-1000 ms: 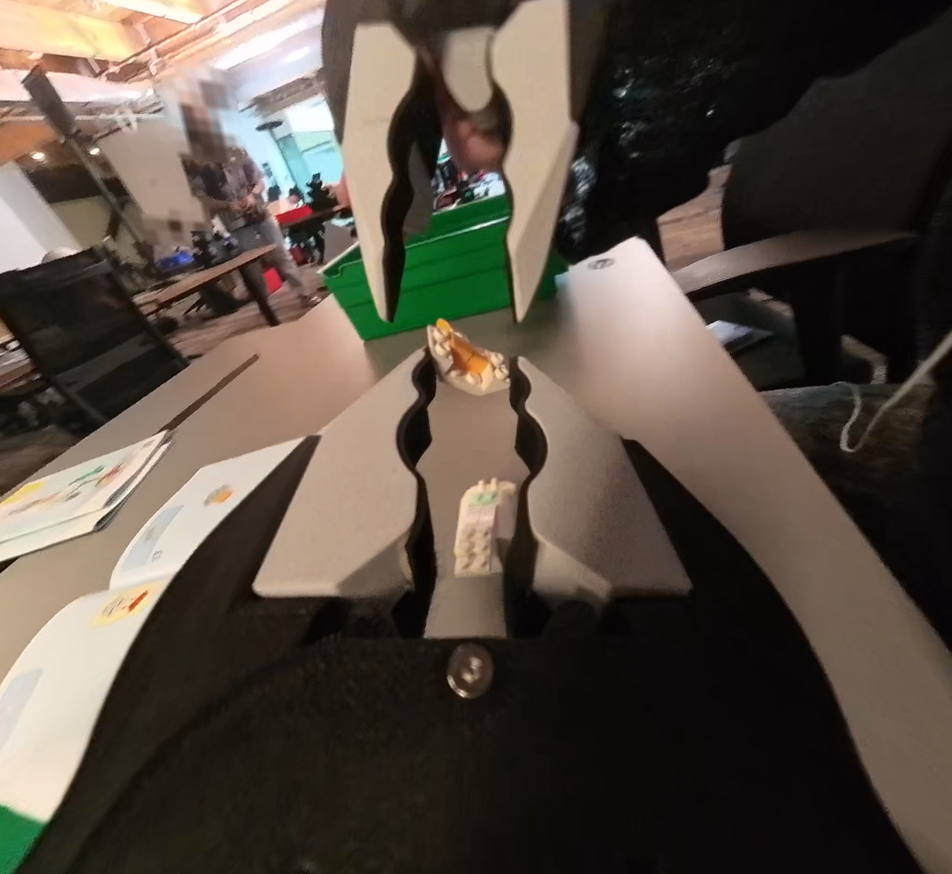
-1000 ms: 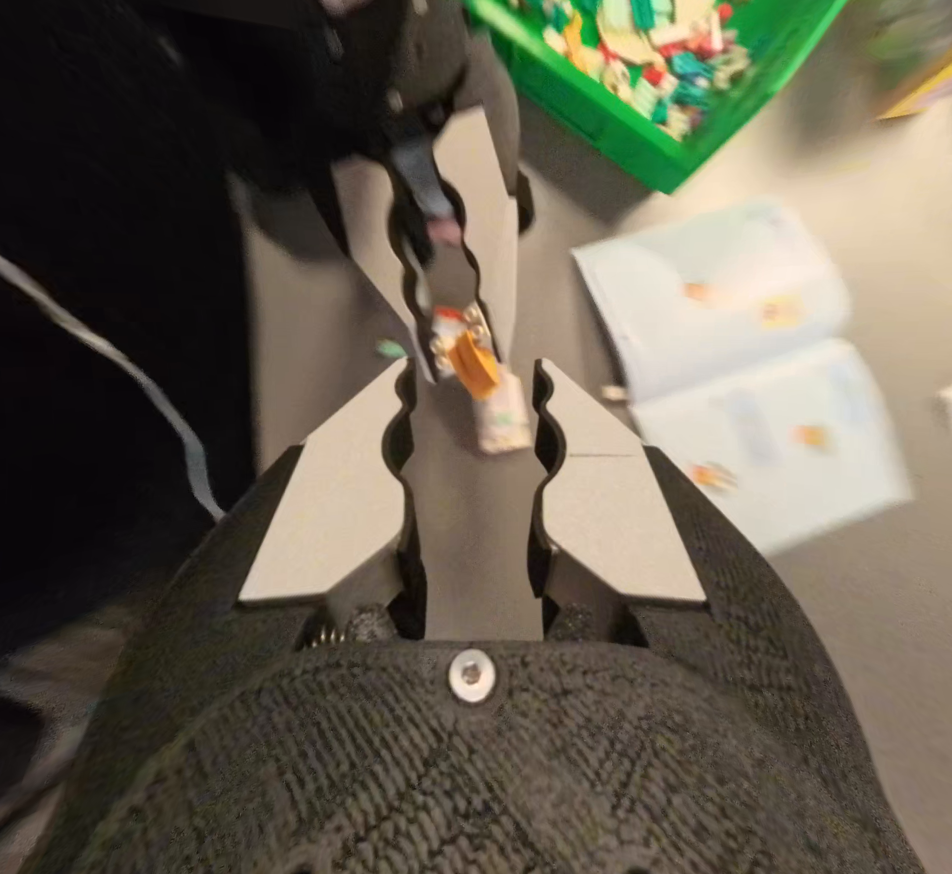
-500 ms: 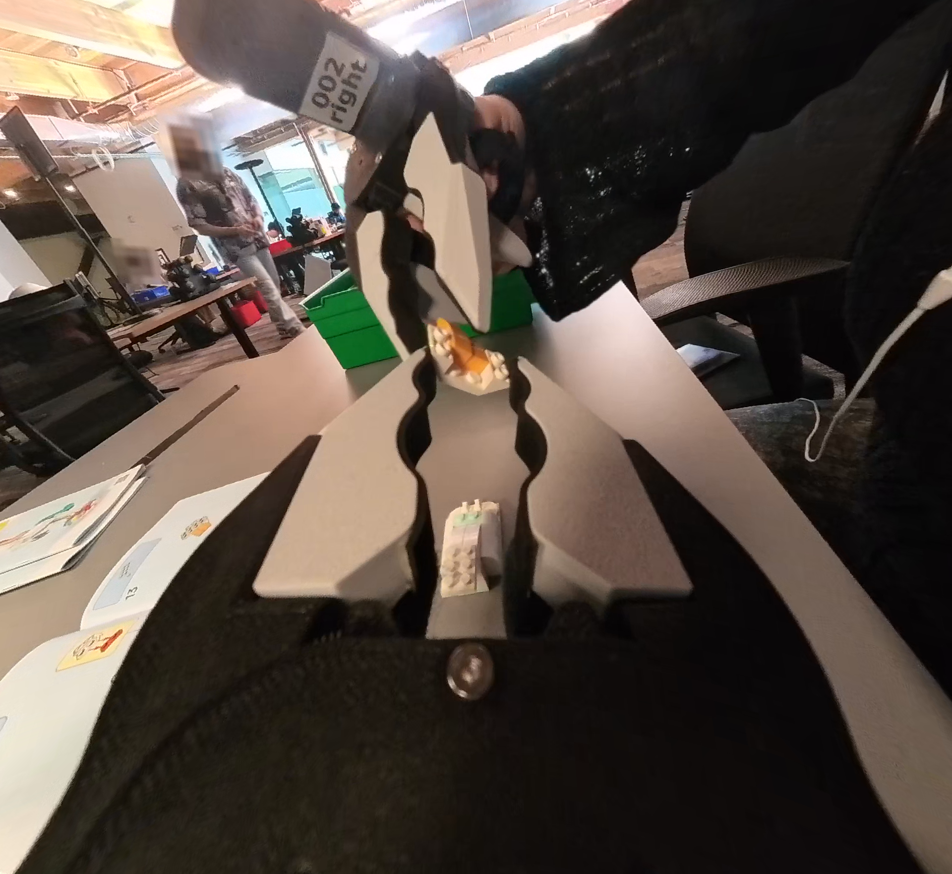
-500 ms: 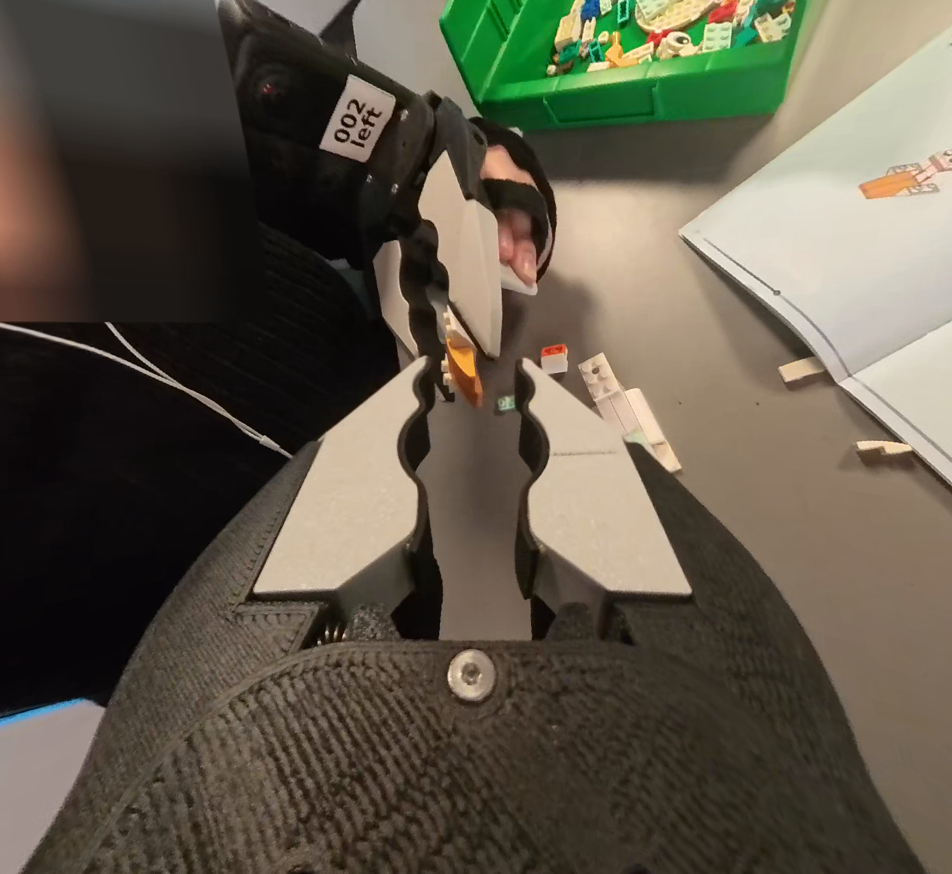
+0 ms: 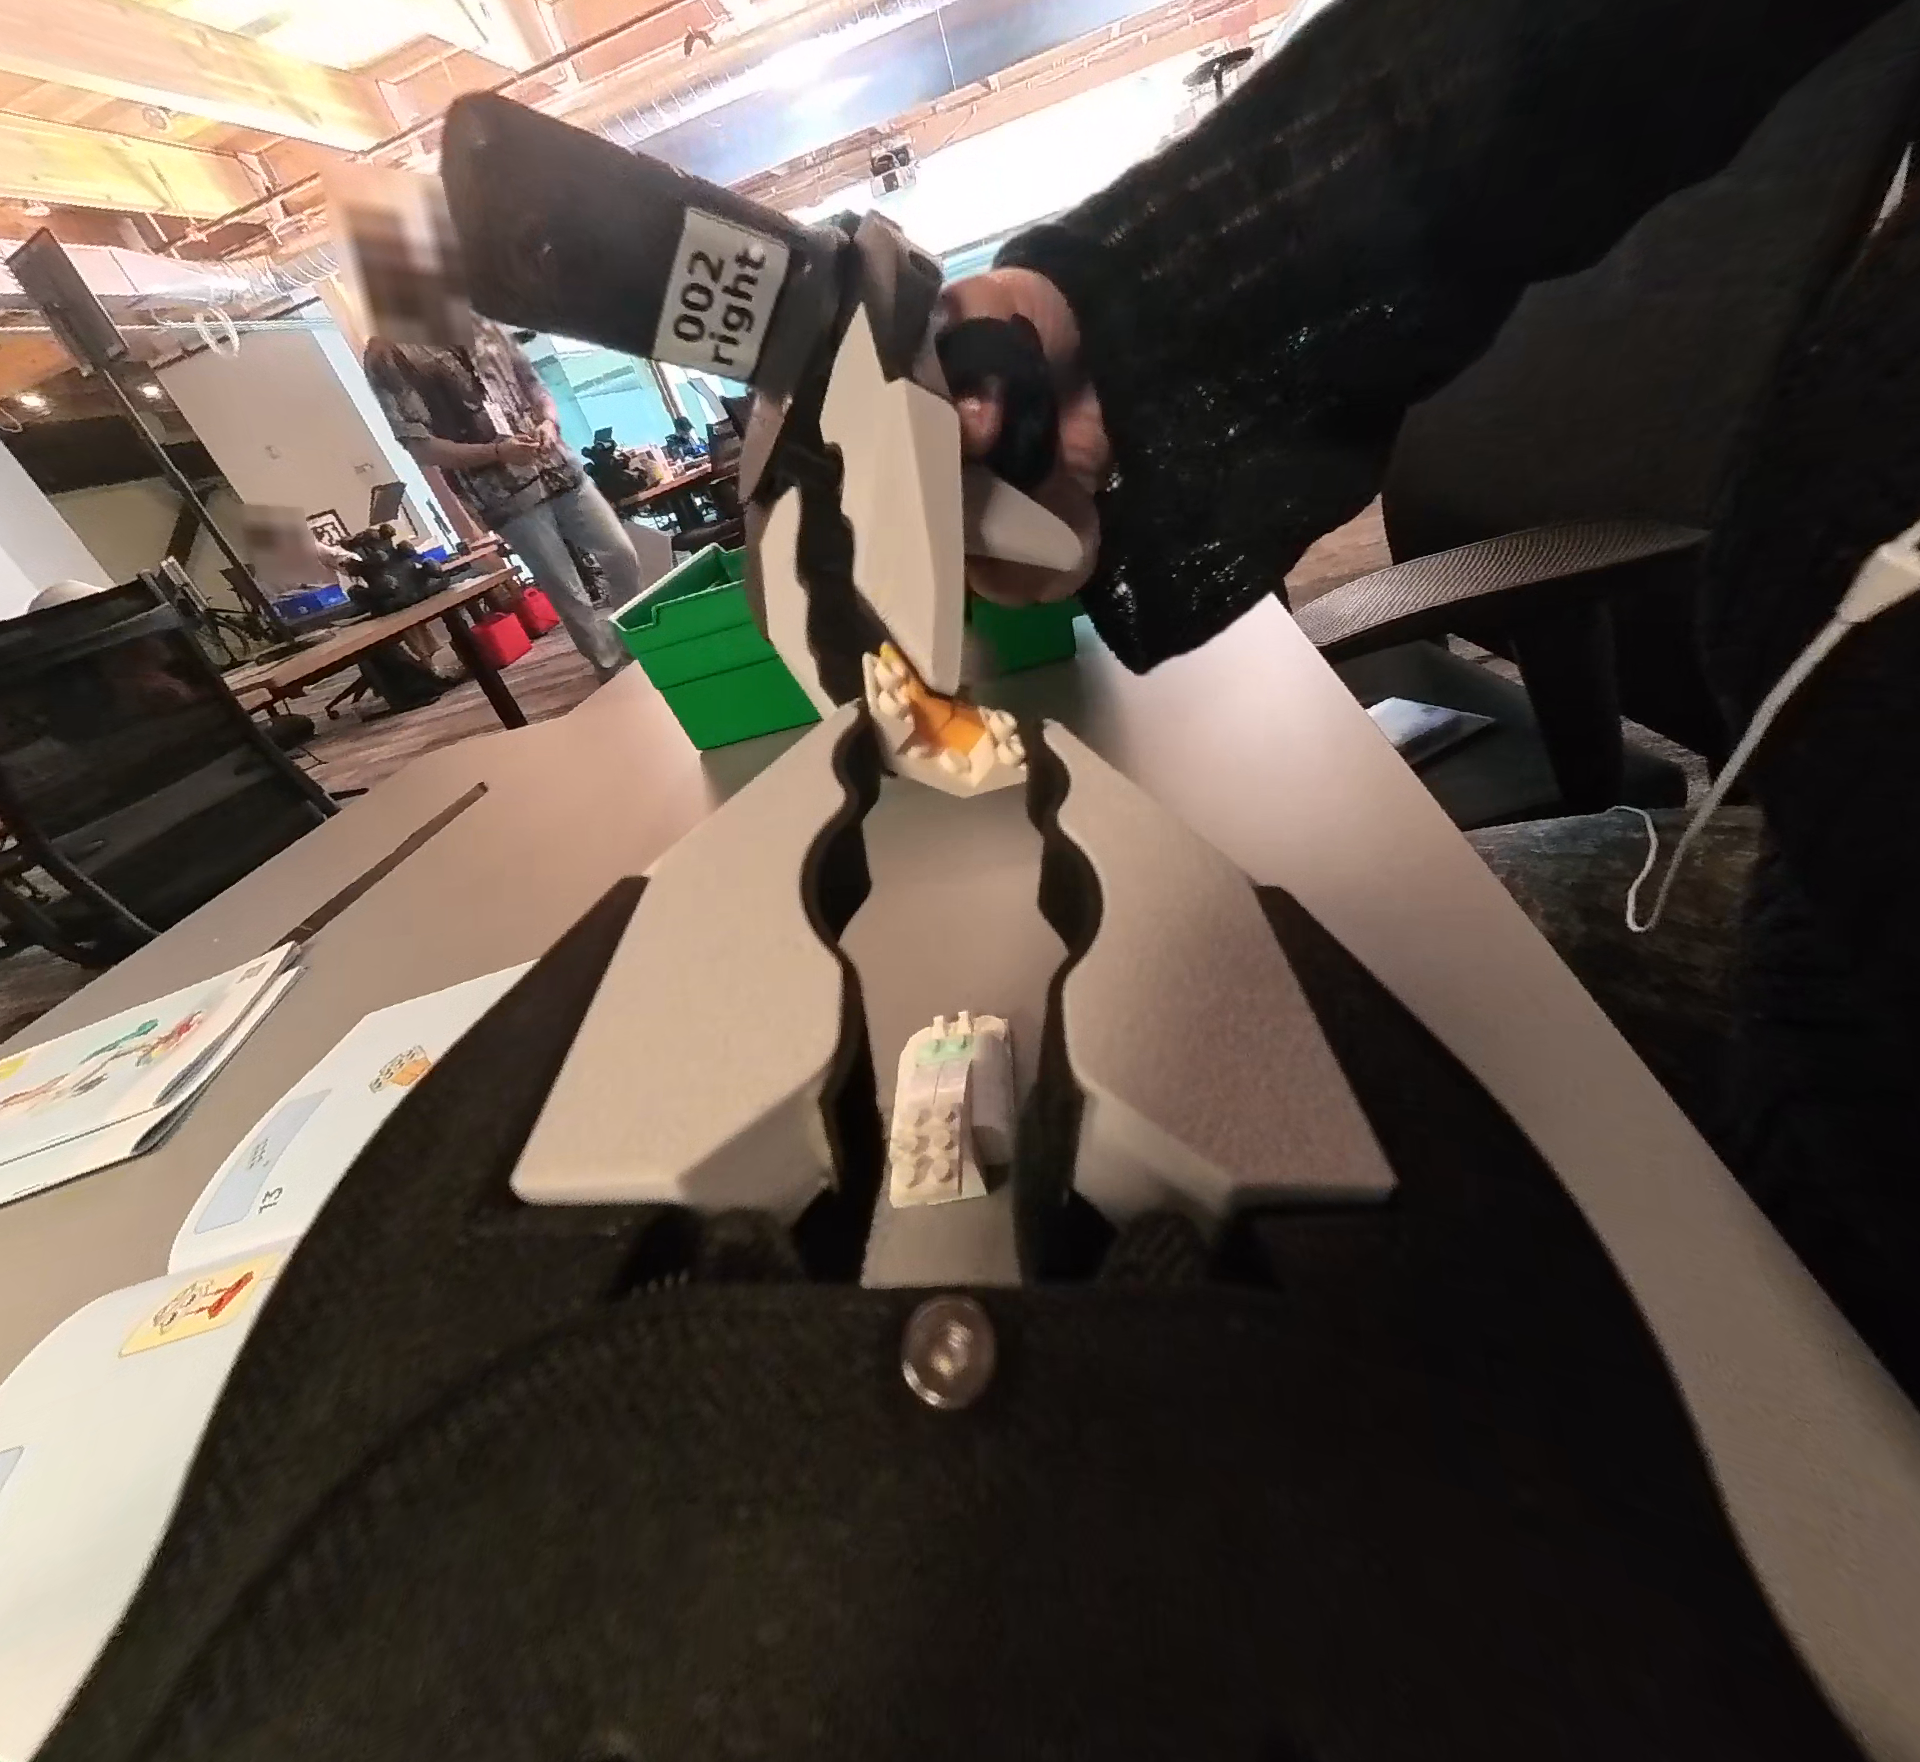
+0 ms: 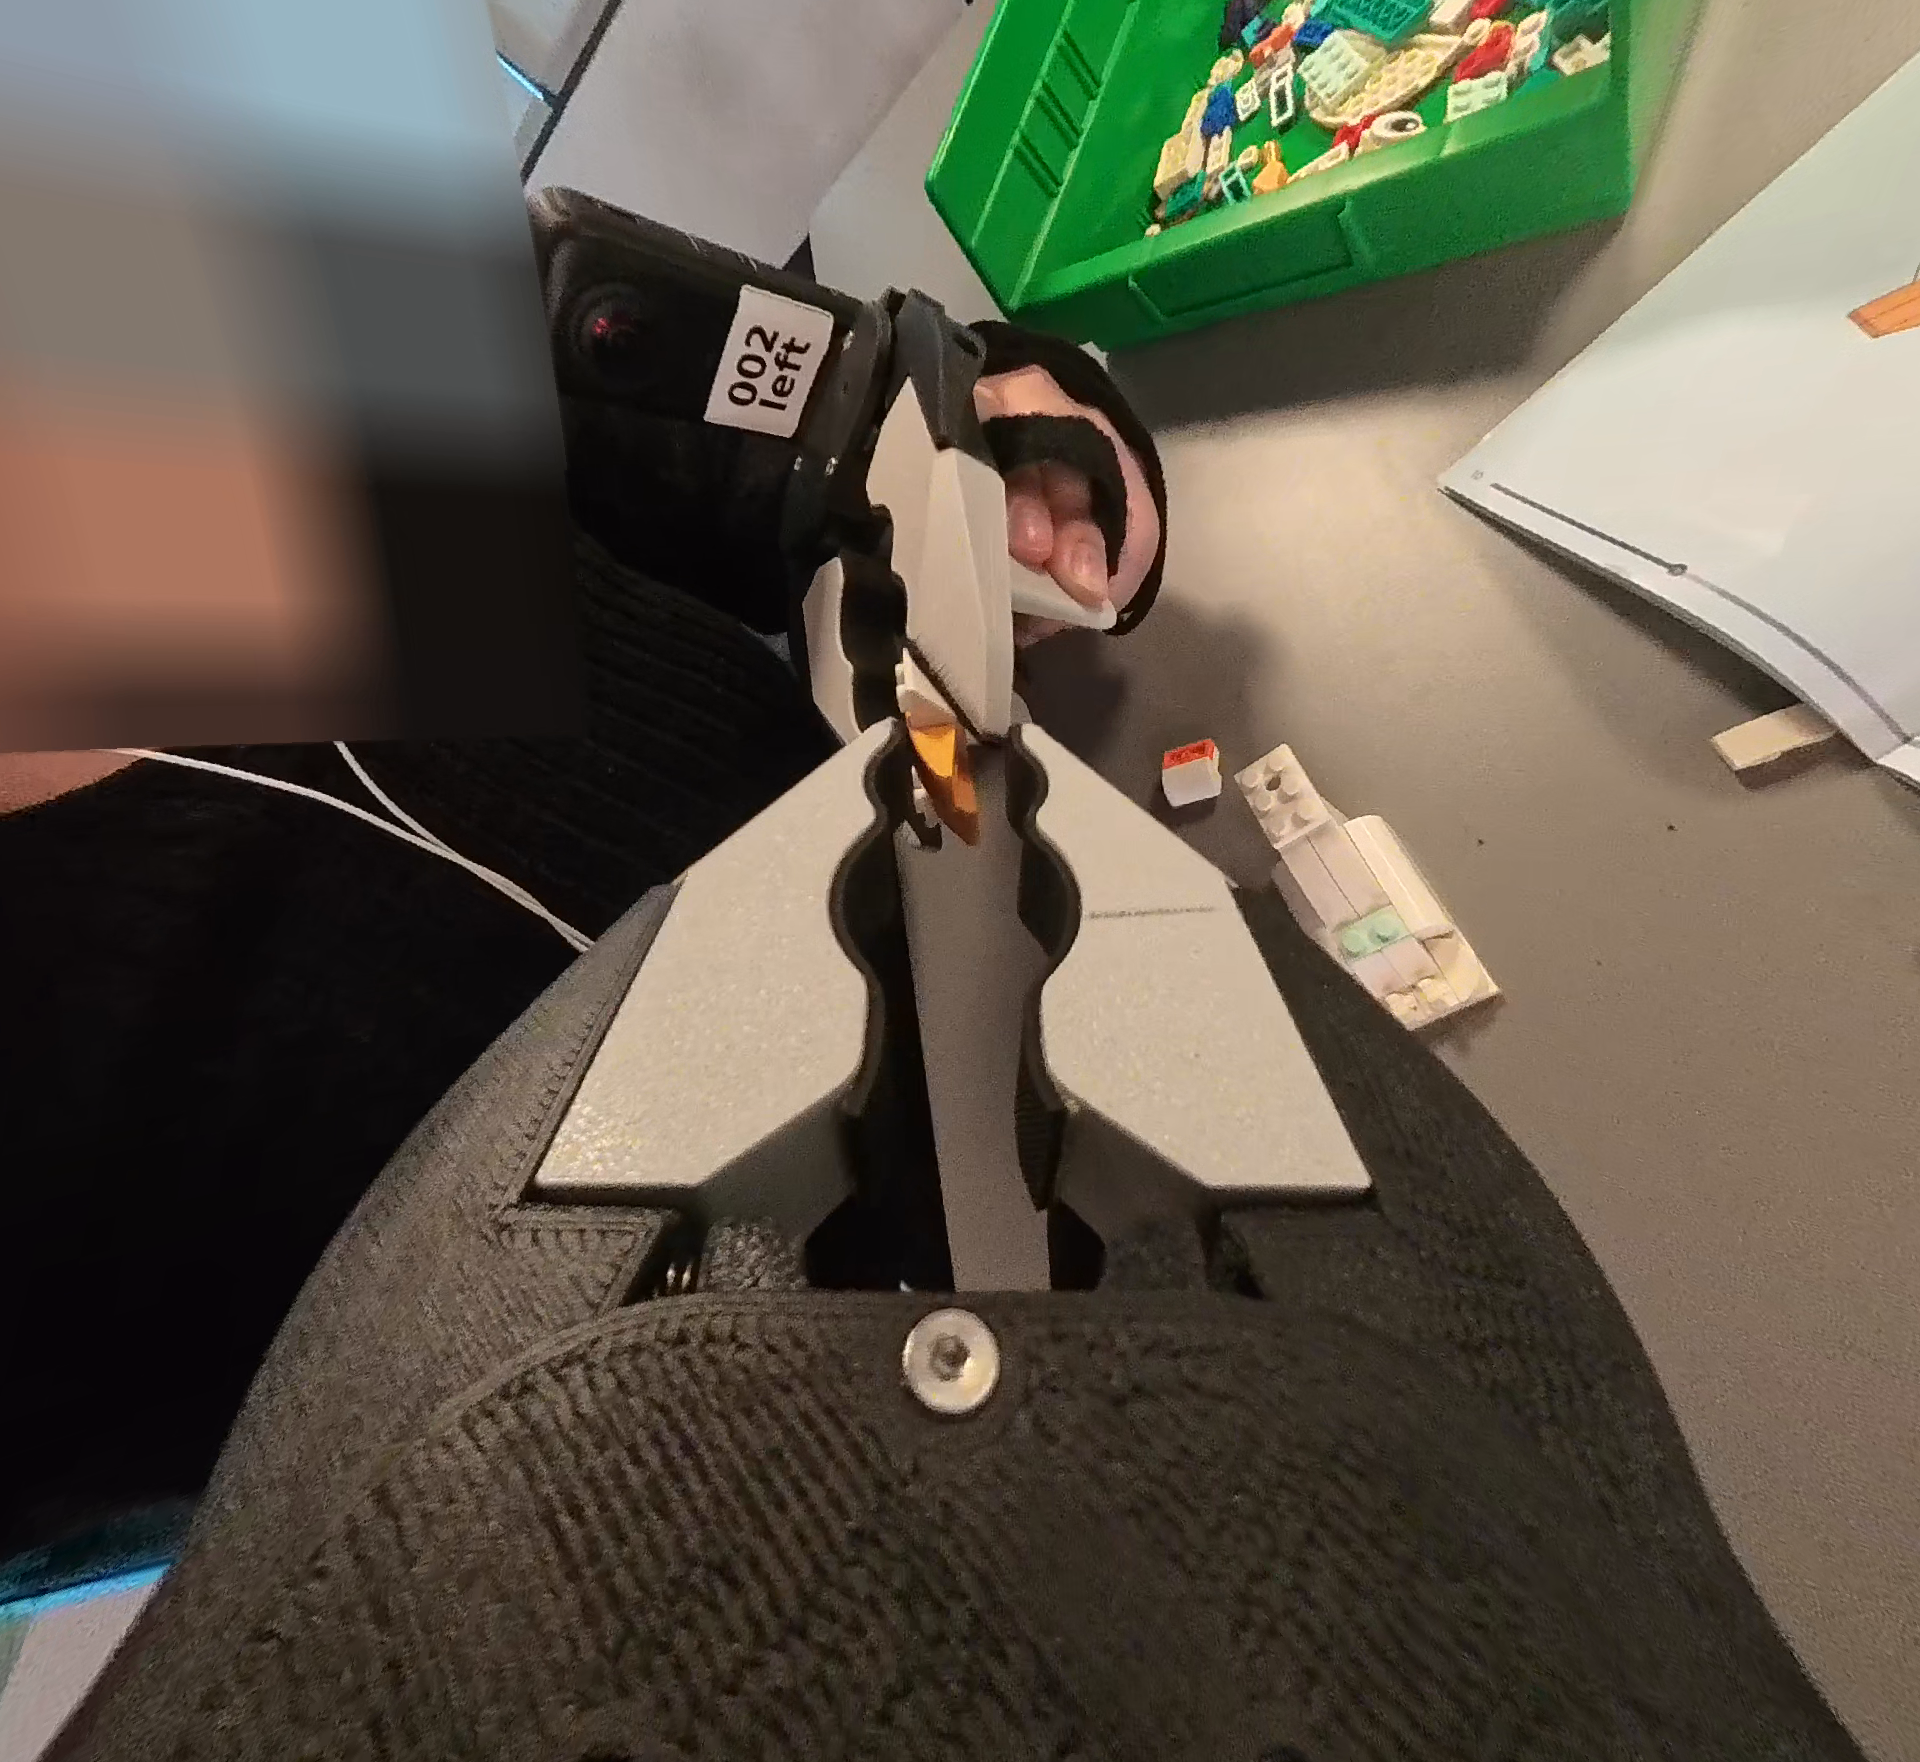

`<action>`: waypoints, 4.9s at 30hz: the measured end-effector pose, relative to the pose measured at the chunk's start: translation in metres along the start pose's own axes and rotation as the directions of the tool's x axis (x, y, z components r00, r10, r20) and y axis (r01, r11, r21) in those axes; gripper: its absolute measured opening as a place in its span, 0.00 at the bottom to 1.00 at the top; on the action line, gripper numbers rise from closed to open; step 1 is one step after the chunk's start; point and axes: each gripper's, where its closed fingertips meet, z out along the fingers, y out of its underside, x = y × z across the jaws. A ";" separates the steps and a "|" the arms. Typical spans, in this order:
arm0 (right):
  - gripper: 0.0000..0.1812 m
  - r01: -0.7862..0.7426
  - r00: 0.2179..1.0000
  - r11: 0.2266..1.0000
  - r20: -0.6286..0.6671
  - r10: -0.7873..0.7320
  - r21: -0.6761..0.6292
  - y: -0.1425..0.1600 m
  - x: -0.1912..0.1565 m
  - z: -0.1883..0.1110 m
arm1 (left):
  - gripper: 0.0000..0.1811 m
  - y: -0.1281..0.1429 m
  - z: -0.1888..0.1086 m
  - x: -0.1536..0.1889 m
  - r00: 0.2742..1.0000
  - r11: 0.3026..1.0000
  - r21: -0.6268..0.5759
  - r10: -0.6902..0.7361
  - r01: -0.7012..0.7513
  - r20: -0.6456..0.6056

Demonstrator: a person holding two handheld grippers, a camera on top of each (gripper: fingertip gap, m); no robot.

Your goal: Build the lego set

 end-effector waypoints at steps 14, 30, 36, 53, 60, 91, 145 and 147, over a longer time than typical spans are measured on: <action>0.06 -0.013 1.000 0.998 0.016 0.012 0.059 0.004 -0.002 -0.001 | 0.14 0.000 -0.001 0.003 0.999 1.000 0.009 0.029 -0.029 -0.020; 0.04 -0.008 1.000 0.997 0.030 0.006 0.079 0.003 -0.003 -0.002 | 0.15 0.003 -0.001 0.001 1.000 1.000 0.004 0.022 -0.022 -0.010; 0.09 -0.023 1.000 0.991 0.022 0.020 0.130 -0.004 0.000 -0.001 | 0.14 0.001 -0.003 -0.009 0.999 1.000 0.015 0.011 -0.012 0.041; 0.33 0.847 0.269 0.442 -0.479 -0.836 -0.296 -0.020 0.009 -0.026 | 0.14 -0.018 -0.016 -0.032 0.807 0.787 0.186 -0.556 0.588 -0.196; 0.23 0.699 -0.436 -0.130 -0.275 -0.857 -0.703 -0.025 0.003 -0.017 | 0.14 -0.014 -0.014 -0.028 0.402 0.439 0.027 -0.793 0.898 -0.458; 0.04 0.659 -0.455 -0.227 -0.139 -0.880 -0.717 -0.006 0.008 0.001 | 0.19 -0.003 -0.004 -0.015 0.414 0.474 -0.041 -0.805 0.880 -0.426; 0.08 0.714 -0.353 -0.179 -0.127 -0.927 -0.677 0.007 0.013 -0.001 | 0.17 0.003 -0.001 -0.001 0.553 0.623 -0.077 -0.739 0.779 -0.386; 0.17 0.718 -0.341 -0.165 -0.136 -0.930 -0.676 0.009 0.014 -0.001 | 0.17 0.002 -0.002 -0.002 0.556 0.625 -0.072 -0.736 0.777 -0.386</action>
